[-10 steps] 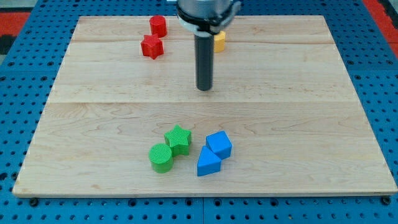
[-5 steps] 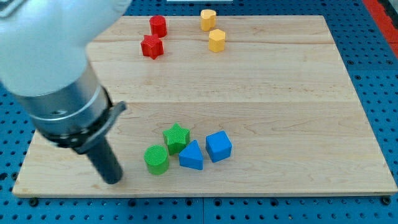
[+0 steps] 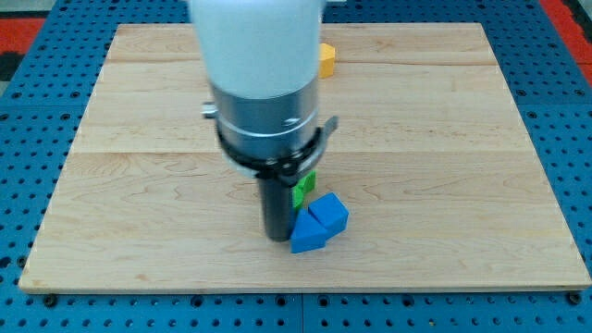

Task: Move the green star towards the center left of the board

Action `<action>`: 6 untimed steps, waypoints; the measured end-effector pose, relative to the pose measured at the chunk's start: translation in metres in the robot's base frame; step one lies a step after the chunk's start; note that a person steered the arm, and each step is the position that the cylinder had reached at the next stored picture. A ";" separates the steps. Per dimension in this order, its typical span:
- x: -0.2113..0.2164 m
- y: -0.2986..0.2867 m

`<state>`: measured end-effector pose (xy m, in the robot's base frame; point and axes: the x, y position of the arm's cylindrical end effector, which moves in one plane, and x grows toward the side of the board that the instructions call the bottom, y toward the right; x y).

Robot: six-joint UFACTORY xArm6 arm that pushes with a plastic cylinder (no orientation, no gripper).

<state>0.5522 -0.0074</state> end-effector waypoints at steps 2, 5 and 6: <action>-0.066 0.055; -0.082 -0.107; -0.117 -0.140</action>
